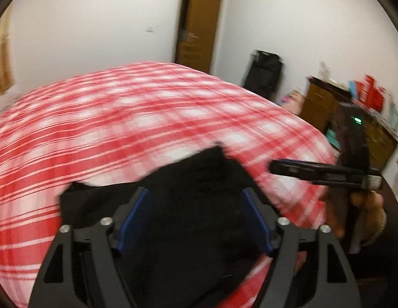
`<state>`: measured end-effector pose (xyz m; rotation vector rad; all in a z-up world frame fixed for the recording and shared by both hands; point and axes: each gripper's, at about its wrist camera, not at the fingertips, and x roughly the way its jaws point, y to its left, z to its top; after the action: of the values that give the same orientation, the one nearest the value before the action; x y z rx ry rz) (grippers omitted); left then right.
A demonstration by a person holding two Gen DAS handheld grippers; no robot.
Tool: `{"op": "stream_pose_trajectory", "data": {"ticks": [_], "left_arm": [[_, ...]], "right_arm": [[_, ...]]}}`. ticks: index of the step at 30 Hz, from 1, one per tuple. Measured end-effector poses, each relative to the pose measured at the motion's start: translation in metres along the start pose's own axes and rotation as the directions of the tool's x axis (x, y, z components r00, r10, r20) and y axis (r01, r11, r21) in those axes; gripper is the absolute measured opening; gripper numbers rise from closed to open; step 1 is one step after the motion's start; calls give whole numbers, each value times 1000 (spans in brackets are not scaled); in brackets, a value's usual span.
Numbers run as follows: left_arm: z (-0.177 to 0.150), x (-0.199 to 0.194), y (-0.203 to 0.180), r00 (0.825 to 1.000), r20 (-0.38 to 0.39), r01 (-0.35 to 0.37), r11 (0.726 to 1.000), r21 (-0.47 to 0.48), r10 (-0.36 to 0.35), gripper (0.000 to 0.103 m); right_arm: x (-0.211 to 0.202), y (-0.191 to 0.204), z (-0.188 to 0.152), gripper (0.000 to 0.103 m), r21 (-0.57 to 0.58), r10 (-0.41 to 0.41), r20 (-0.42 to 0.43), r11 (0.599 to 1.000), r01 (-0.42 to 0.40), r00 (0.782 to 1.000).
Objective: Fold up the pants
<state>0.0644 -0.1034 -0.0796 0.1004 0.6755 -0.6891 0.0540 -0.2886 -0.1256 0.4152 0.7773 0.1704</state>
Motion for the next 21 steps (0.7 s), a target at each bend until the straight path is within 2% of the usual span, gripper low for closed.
{"op": "stream_pose_trajectory", "data": {"ticks": [3, 4, 6, 8, 12, 14, 15, 17, 18, 20, 21], "left_arm": [[-10, -4, 34, 996, -15, -85, 994, -64, 84, 81], [-14, -4, 45, 993, -21, -120, 989, -81, 119, 83], [-22, -1, 62, 986, -27, -167, 979, -114, 165, 94], [-28, 6, 78, 976, -48, -217, 965, -145, 212, 95], [-36, 17, 102, 972, -86, -234, 948, -214, 220, 95], [-37, 19, 106, 976, -88, -214, 947, -241, 198, 95], [-37, 19, 104, 979, -80, -203, 949, -242, 189, 95], [-36, 20, 97, 980, -74, -197, 955, -221, 185, 96], [-37, 22, 92, 979, -80, -199, 958, -204, 186, 96], [-41, 28, 85, 978, -98, -201, 963, -177, 186, 96], [-43, 30, 81, 978, -103, -199, 966, -166, 184, 96]], "right_arm": [[26, 9, -1, 73, 11, 42, -82, 999, -42, 996], [36, 13, -3, 55, 12, 43, -124, 999, -41, 991], [45, 23, -8, 29, -4, 63, -173, 998, -65, 983], [38, 30, -10, 11, -58, 28, -138, 998, -37, 990], [13, 20, -8, 9, -60, 53, -98, 996, -59, 994], [14, 9, -14, 9, -65, 1, -106, 998, -8, 994], [16, 1, -17, 9, -55, -16, -118, 998, 10, 993], [22, -18, -27, 9, -12, 2, -128, 1000, -4, 992], [22, -21, -29, 12, -12, 8, -114, 1000, -9, 993], [18, -21, -27, 25, -42, -25, -94, 999, 22, 995], [15, -18, -25, 39, -64, -62, -80, 996, 57, 995]]}}
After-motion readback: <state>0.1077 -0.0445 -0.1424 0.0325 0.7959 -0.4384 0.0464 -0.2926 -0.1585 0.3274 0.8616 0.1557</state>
